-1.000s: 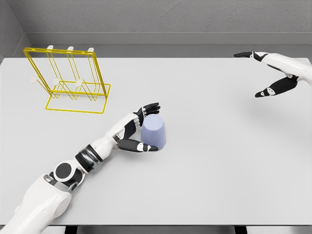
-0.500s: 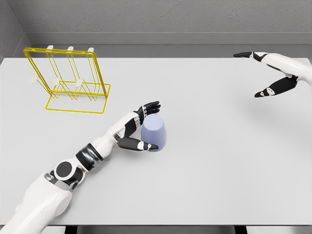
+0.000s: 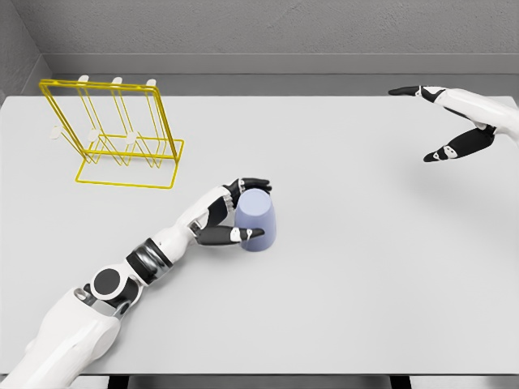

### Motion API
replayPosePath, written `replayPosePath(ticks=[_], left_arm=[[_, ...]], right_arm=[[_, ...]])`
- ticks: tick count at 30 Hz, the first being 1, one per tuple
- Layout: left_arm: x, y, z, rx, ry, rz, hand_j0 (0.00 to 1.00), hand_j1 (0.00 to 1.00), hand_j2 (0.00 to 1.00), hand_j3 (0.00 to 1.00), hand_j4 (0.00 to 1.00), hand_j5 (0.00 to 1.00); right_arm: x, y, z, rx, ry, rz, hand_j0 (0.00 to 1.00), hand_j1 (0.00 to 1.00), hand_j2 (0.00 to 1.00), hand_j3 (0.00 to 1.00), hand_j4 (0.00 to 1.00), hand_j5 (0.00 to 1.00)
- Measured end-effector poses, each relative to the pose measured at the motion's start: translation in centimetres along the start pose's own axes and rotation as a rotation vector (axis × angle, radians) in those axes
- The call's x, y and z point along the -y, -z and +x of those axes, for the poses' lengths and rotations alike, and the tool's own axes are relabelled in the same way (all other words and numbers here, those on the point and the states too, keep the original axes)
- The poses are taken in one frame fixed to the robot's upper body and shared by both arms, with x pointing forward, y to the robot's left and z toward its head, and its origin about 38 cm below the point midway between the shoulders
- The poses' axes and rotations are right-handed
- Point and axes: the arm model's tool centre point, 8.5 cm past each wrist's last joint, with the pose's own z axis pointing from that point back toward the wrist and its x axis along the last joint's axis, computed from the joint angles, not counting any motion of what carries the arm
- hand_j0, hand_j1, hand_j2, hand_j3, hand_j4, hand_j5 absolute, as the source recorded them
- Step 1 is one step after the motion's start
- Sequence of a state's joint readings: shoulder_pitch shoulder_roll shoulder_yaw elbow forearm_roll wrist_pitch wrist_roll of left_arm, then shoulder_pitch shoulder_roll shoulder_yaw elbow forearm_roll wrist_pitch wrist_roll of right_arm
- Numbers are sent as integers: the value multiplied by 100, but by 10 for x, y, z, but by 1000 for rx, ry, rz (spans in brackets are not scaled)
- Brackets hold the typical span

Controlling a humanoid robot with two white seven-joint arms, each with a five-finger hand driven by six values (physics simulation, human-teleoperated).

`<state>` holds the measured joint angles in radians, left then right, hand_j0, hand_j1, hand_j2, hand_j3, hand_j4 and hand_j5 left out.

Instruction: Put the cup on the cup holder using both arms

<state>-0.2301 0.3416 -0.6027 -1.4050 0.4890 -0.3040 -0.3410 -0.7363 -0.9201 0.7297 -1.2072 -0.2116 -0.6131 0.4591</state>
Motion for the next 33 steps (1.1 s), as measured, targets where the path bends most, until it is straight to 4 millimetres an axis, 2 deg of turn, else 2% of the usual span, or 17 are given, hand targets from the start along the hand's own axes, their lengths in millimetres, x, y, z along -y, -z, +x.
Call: replayPosePath(ticks=[3, 5, 9, 19, 27, 33], left_arm=[[0, 0, 0, -1, 1, -1, 63, 63, 63, 63, 63, 63], [0, -1, 0, -1, 0, 0, 59, 59, 59, 59, 59, 59], [0, 0, 0, 0, 2, -1, 43, 43, 43, 43, 43, 43], [1, -2, 0, 3, -3, -6, 40, 40, 40, 40, 40, 40], [2, -1, 9, 27, 6, -17, 40, 40, 40, 40, 40, 40], [-1, -8, 34, 75, 28, -38, 39, 39, 39, 39, 39, 39]], right_arm=[[0, 0, 0, 0, 0, 0, 100, 100, 100, 100, 100, 100], [0, 0, 0, -1, 0, 0, 100, 100, 100, 100, 100, 100], [0, 0, 0, -1, 0, 0, 100, 100, 100, 100, 100, 100], [0, -1, 0, -1, -1, 0, 100, 100, 100, 100, 100, 100], [1, -1, 0, -2, -2, 0, 100, 100, 100, 100, 100, 100], [1, -1, 0, -3, -2, 0, 100, 100, 100, 100, 100, 100]])
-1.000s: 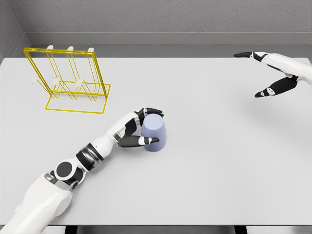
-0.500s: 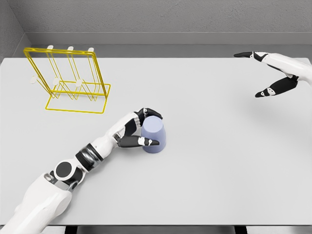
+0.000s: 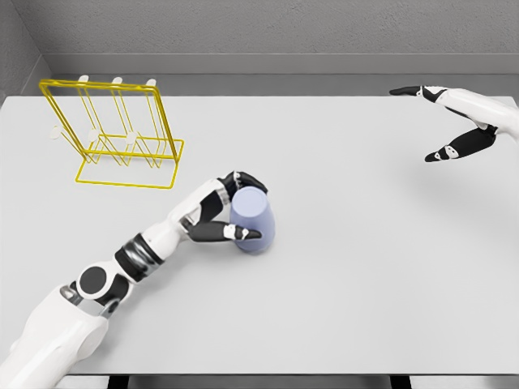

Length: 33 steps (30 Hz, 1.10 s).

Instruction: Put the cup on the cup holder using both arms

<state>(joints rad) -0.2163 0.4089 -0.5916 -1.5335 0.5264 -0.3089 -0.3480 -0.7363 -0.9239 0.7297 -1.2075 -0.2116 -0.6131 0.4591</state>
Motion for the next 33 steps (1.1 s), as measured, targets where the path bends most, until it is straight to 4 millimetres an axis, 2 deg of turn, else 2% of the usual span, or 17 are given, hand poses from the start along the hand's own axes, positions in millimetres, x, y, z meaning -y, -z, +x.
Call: replayPosePath(ticks=[6, 10, 16, 28, 33], left_arm=[[0, -16, 26, 38, 12, -20, 39, 39, 39, 39, 39, 39], [-13, -25, 50, 73, 30, -13, 39, 39, 39, 39, 39, 39], [-32, -36, 71, 96, 49, 7, 39, 39, 39, 39, 39, 39], [-53, -51, 89, 106, 58, 39, 39, 39, 39, 39, 39, 39], [-70, -61, 103, 114, 80, 61, 39, 39, 39, 39, 39, 39]], right_arm=[[0, 0, 0, 0, 0, 0, 100, 100, 100, 100, 100, 100], [0, 0, 0, 0, 0, 0, 100, 100, 100, 100, 100, 100], [0, -1, 0, -1, -1, 0, 100, 100, 100, 100, 100, 100], [1, -1, 0, -1, -1, -1, 100, 100, 100, 100, 100, 100], [0, -1, 0, -2, 0, 0, 100, 100, 100, 100, 100, 100]])
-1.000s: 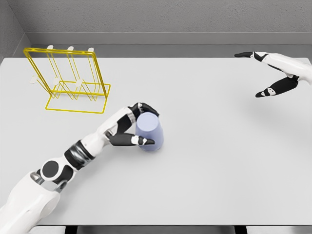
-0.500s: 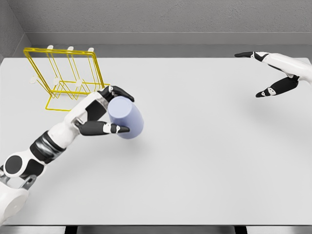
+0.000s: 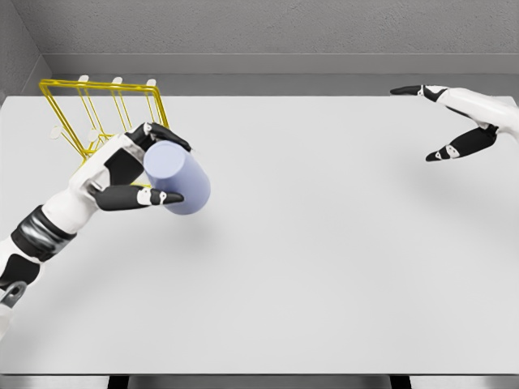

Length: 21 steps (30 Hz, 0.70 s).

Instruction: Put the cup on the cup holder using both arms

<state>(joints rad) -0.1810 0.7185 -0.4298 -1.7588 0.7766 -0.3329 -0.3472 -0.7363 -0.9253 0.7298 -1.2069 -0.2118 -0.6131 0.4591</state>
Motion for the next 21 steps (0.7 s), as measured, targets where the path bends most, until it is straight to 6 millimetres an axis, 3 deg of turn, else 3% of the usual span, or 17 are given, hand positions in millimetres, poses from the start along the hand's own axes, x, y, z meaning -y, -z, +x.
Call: replayPosePath(ticks=[12, 21], left_arm=[[-44, 5, 51, 57, 41, 20, 39, 39, 39, 39, 39, 39], [-52, 4, 62, 60, 44, 27, 39, 39, 39, 39, 39, 39]], right_arm=[[1, -1, -1, -5, 0, -2, 100, 100, 100, 100, 100, 100], [1, -1, -1, -5, 0, -2, 100, 100, 100, 100, 100, 100]])
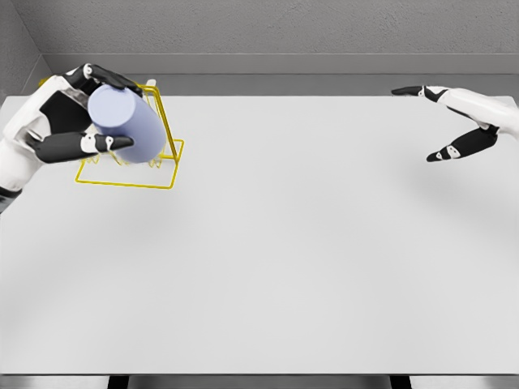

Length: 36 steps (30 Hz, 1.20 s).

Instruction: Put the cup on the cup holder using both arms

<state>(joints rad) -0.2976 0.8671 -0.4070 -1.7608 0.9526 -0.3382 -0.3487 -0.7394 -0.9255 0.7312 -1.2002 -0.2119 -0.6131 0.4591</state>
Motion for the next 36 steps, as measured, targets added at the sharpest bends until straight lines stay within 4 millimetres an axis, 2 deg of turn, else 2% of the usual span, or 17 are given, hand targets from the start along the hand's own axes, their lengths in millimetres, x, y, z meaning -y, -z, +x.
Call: replayPosePath(ticks=[4, 14, 27, 36], left_arm=[[-3, 6, 6, 15, 9, -1, 39, 39, 39, 39, 39, 39], [-14, 4, 8, -6, 17, 29, 39, 39, 39, 39, 39, 39], [-39, 4, 3, -52, 28, 89, 39, 39, 39, 39, 39, 39], [-42, 9, 2, -52, 21, 99, 39, 39, 39, 39, 39, 39]], right_arm=[[0, 0, -1, -2, 2, -1, 100, 100, 100, 100, 100, 100], [-1, 0, -2, -5, 4, -1, 100, 100, 100, 100, 100, 100], [-5, 3, -2, -3, 5, 18, 100, 100, 100, 100, 100, 100], [-6, 3, -2, -4, 6, 20, 100, 100, 100, 100, 100, 100]])
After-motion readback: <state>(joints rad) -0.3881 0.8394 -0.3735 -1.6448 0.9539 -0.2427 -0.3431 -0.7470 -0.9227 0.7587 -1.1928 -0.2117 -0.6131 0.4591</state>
